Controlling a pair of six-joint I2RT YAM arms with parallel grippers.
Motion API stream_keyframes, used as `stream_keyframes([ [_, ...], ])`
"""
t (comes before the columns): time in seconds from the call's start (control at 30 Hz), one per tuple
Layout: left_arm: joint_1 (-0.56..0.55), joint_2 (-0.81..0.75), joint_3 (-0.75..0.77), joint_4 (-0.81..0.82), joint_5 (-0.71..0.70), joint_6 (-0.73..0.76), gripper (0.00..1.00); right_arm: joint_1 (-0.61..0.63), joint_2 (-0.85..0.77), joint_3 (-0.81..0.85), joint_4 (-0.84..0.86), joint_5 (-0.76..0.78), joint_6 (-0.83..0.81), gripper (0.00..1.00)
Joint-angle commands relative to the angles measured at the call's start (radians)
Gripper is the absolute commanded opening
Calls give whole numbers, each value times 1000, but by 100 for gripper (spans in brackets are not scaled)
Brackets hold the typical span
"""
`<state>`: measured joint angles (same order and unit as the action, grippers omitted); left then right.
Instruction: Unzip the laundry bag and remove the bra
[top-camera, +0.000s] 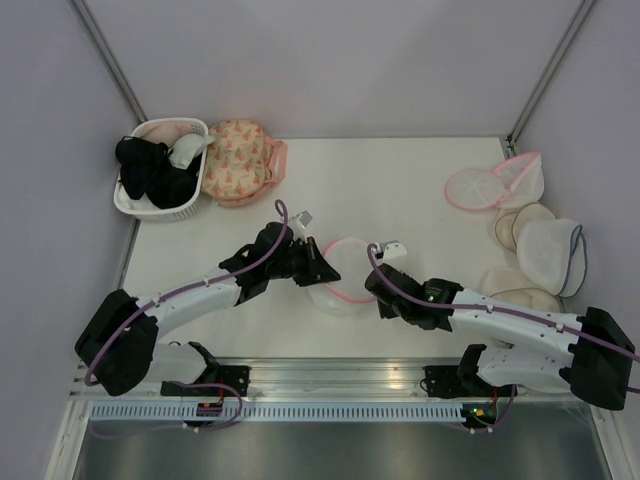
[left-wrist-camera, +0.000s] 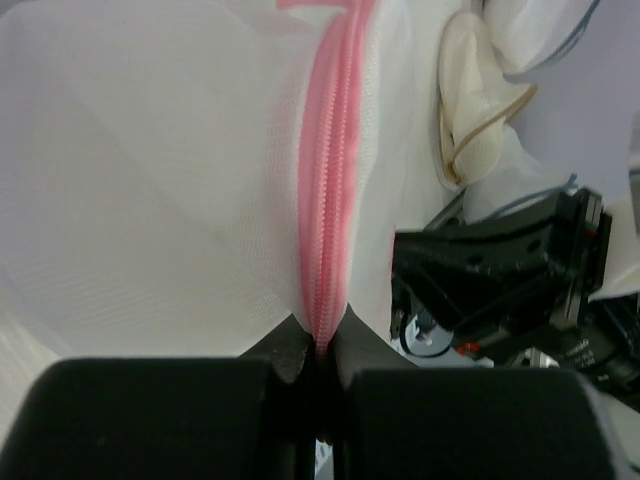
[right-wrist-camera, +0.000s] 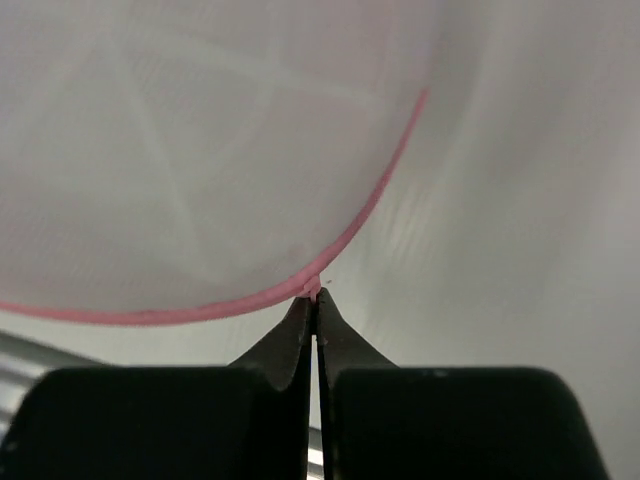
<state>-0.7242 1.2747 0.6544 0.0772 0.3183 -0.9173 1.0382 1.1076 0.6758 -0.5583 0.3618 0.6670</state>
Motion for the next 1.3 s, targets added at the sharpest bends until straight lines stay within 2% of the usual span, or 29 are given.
stream_keyframes([
  [0.0,9,81,105,24,178,122,2,-20,61,74,-126,267,77,1],
  [0.13,9,199,243,-31,304,219,2,-20,100,120,-54,286,48,0],
  [0.27,23,300,426,-195,216,343,4,-20,100,128,-35,250,25,0],
  [0.3,29,311,447,-218,124,354,46,-20,87,119,-28,238,20,0],
  [0.33,45,314,477,-252,67,347,68,-20,77,113,-13,224,17,0],
  [0.4,52,290,476,-298,-78,312,99,-20,43,88,7,180,6,0],
  [0.5,52,211,412,-313,-178,247,100,-20,6,58,63,116,-1,0],
  [0.57,49,169,337,-309,-185,213,100,-20,-8,45,98,56,-16,0],
  [0.67,46,94,234,-304,-174,117,100,-20,-17,18,236,-195,-89,0],
  [0.73,40,40,164,-289,-157,78,100,-20,-15,-10,386,-463,-122,0],
  [0.77,37,22,142,-277,-144,58,100,-20,0,-13,421,-528,-124,0],
  [0.83,29,-24,76,-216,-89,-29,100,-18,35,-9,481,-602,-132,0],
  [0.93,19,-46,18,-99,-44,-96,100,-17,78,14,491,-618,-148,0],
  [1.1,-29,-5,36,-25,-25,-106,99,-13,104,36,488,-612,-161,0],
  [1.13,-34,5,34,14,-10,-104,95,-13,100,34,486,-604,-162,0],
  [1.17,-37,23,33,33,16,-107,83,-13,95,31,485,-587,-159,1],
  [1.23,-46,32,24,55,28,-106,64,-14,87,28,474,-572,-158,1],
  [1.27,-46,34,19,64,25,-107,41,-13,84,25,462,-563,-156,0],
])
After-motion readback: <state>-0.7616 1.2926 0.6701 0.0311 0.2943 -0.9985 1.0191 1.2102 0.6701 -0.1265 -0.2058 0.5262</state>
